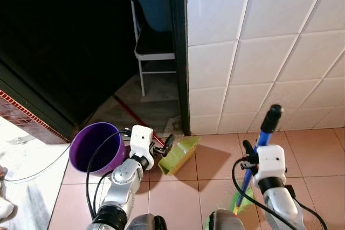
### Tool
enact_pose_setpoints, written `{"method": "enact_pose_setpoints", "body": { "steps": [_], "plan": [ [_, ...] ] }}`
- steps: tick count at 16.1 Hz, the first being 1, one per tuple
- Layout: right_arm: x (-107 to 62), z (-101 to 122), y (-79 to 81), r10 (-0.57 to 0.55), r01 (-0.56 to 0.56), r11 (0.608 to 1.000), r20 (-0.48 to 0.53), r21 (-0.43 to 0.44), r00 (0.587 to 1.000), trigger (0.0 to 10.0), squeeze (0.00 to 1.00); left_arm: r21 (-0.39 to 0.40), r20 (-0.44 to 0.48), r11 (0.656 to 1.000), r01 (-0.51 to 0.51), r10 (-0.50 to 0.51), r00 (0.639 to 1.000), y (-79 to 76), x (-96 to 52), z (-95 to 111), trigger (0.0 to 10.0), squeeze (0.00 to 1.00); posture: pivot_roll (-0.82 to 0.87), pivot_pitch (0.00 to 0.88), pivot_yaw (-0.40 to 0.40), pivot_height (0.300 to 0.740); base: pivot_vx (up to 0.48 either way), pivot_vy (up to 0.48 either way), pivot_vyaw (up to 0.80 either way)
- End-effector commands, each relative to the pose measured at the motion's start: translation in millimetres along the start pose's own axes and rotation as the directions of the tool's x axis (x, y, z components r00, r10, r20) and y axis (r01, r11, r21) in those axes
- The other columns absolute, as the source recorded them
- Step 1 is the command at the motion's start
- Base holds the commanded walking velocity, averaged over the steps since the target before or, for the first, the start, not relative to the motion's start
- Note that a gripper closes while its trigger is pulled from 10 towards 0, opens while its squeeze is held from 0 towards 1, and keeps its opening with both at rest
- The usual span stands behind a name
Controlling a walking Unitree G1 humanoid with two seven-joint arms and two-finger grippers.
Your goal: Sweep floor
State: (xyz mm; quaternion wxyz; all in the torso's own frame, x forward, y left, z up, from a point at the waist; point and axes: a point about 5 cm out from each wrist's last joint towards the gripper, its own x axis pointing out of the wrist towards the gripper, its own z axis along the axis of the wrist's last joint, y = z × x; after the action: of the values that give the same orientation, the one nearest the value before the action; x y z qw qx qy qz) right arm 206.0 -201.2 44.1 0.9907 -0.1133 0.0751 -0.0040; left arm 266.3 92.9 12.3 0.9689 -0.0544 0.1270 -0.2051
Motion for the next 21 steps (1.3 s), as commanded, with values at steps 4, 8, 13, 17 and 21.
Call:
{"method": "enact_pose_setpoints", "body": {
  "steps": [4,8,13,17,21],
  "plan": [
    [7.4,-3.7,8.1,0.057,-0.058,0.998,-0.014,-0.034,0.998,10.0,0.00,0.021,0.002,0.997,-0.074,0.074,0.997,18.5,-9.3,-1.3,10.0,0.00,-0.12,0.030,0.105,0.740,0.000,0.000,0.60],
    [20.7,-0.9,11.3,0.084,-0.083,0.996,0.003,-0.030,0.996,10.0,0.00,0.061,-0.008,0.984,-0.170,0.170,0.985,28.3,-26.1,-9.9,10.0,0.00,-0.10,0.000,0.095,0.740,0.000,0.000,0.80],
    [26.9,-1.0,21.5,0.127,-0.126,0.992,0.014,-0.022,0.992,10.0,0.00,0.076,-0.003,0.980,-0.185,0.186,0.983,26.1,-30.2,-11.7,10.0,0.00,-0.09,0.000,0.093,0.740,0.000,0.000,0.80],
    [32.2,-0.4,22.1,0.135,-0.135,0.991,0.022,-0.026,0.991,10.0,0.00,0.090,-0.011,0.978,-0.188,0.189,0.982,21.9,-29.2,-12.1,10.0,0.00,-0.08,0.000,0.094,0.740,0.000,0.000,0.80],
    [33.4,-1.4,22.4,0.141,-0.141,0.990,0.023,-0.024,0.990,10.0,0.00,0.107,-0.013,0.975,-0.197,0.200,0.980,22.7,-27.5,-11.7,10.0,0.00,-0.09,0.000,0.096,0.740,0.000,0.000,0.80]
  ]
}}
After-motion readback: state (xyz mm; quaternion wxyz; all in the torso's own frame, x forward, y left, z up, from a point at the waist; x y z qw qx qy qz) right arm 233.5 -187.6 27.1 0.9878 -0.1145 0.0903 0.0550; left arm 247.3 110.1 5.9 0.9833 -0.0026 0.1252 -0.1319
